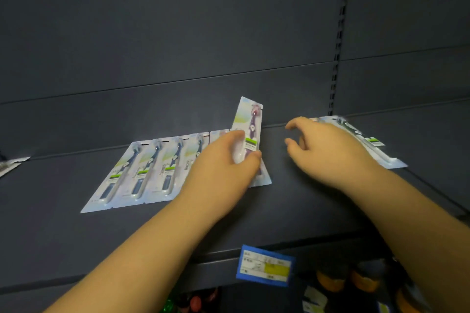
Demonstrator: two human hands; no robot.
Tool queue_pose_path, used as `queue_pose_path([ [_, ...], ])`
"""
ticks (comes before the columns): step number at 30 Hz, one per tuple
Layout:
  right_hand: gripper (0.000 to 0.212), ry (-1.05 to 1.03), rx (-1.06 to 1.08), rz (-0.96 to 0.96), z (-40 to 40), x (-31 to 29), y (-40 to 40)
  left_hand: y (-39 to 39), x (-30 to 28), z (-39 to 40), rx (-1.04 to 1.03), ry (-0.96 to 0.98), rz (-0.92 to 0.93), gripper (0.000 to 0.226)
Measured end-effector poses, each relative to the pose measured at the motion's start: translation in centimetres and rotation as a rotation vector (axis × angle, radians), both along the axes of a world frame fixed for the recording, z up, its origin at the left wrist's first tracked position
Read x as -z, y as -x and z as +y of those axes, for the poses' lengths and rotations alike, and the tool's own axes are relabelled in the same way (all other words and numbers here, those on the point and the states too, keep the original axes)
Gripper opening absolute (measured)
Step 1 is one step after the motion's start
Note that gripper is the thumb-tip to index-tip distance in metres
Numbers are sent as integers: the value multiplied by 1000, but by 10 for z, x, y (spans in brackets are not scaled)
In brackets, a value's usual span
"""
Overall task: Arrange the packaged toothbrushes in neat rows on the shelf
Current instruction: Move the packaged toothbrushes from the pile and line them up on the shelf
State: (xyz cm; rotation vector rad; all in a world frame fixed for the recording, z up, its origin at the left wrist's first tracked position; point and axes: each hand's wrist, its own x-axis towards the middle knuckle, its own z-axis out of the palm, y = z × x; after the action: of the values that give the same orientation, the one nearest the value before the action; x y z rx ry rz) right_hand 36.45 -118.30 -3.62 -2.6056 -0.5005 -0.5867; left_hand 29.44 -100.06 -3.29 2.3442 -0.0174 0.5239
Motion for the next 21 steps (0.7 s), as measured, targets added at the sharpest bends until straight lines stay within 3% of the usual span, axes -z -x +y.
queue_pose_path([
  [4,33,-178,63,31,-10,14,-6,-28,-3,-38,-11,-194,136,28],
  [13,35,-341,91,-23,-25,11,-8,-51,-8,-63,78,-529,348,31],
  [17,34,-314,88,-21,-25,10,-8,-54,-14,-60,9,-773,362,64],
  [21,32,-242,96,51,-23,12,-9,-59,-9,-55,-39,-905,347,82],
])
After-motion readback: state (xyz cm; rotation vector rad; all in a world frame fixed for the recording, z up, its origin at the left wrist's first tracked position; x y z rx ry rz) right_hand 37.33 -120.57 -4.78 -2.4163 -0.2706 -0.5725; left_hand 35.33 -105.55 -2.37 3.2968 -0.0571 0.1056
